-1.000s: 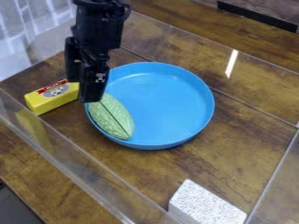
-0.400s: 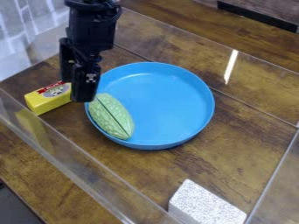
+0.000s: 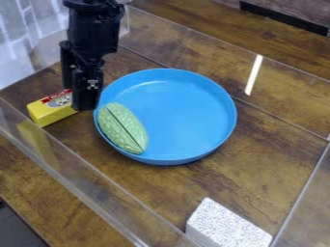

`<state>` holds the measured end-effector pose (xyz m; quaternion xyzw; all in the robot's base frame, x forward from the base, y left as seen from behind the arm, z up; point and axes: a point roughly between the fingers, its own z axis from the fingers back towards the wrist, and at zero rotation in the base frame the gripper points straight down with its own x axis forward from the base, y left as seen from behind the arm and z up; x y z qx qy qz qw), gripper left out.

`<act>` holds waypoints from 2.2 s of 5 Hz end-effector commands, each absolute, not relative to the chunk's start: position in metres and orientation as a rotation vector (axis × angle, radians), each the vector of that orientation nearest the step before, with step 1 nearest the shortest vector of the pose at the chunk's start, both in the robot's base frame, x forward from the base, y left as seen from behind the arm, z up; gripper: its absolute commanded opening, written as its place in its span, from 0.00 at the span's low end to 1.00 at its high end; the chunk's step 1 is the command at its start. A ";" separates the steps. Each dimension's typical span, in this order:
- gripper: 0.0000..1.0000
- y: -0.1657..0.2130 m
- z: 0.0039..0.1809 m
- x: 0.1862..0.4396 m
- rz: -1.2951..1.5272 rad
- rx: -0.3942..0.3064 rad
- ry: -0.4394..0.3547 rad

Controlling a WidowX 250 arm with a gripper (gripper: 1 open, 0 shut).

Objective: Put the yellow block in the blue tray

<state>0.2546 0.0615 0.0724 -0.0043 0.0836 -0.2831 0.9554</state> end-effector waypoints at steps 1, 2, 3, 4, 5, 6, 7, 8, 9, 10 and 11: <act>1.00 0.075 0.076 0.256 -0.571 0.006 0.132; 1.00 0.085 0.069 0.255 -0.571 0.008 0.127; 1.00 0.097 0.060 0.257 -0.547 0.013 0.118; 1.00 0.107 0.052 0.257 -0.518 0.014 0.106; 1.00 0.112 0.044 0.257 -0.511 0.009 0.105; 1.00 0.118 0.035 0.256 -0.502 0.005 0.105; 1.00 0.123 0.028 0.256 -0.495 0.001 0.106; 0.00 0.125 0.028 0.260 -0.497 -0.004 0.108; 0.00 0.126 0.028 0.260 -0.496 -0.007 0.109; 0.00 0.127 0.028 0.260 -0.493 -0.011 0.111; 0.00 0.127 0.028 0.260 -0.491 -0.015 0.113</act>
